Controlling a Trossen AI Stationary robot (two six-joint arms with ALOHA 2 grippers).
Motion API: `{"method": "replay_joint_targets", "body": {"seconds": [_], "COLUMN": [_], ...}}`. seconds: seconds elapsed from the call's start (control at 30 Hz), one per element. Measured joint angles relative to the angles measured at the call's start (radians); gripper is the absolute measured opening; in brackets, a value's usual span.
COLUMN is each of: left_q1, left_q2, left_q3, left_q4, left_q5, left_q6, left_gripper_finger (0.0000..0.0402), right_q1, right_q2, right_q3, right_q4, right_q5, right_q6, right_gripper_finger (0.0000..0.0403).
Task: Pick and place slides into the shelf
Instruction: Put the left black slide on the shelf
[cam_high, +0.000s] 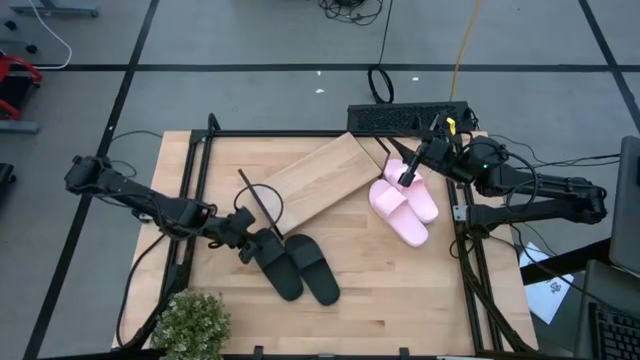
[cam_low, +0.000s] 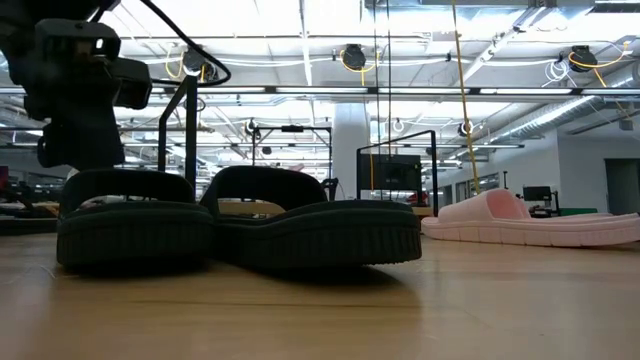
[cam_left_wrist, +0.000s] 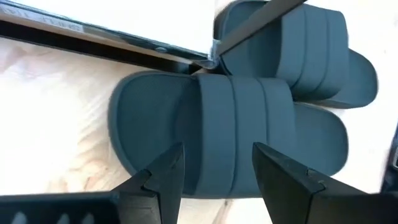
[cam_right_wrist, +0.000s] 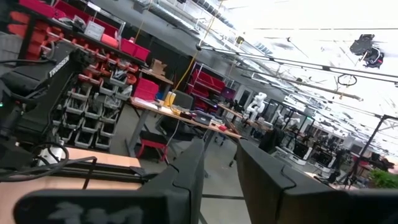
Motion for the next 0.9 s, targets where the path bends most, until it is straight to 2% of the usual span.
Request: {"method": "replay_joint_targets", "body": {"seconds": [0.13,0.33,0.9], "left_q1": [0.024,0.043,0.045], "left_q2": [0.0,-0.008,-0.008], "left_q3": [-0.036,-0.138,-0.141], "left_q4": [0.061,0.258,0.207], "left_q5": [0.021,0.061,0.069], "left_q6": [0.004,-0.049,-0.044], "left_gripper_finger": [0.0184,0.0184,0.0184], "right_q1": [0.0,0.0,0.0], "right_q2": [0.0,0.0,0.0], "right_q3": [0.0,0.0,0.0], "right_q4": [0.0,0.0,0.0], "right_q5": [0.0,-0.001,-0.001], "right_q6": [0.0,0.0,-0.007], "right_gripper_finger": [0.0086,0.0086,0.0086]}}
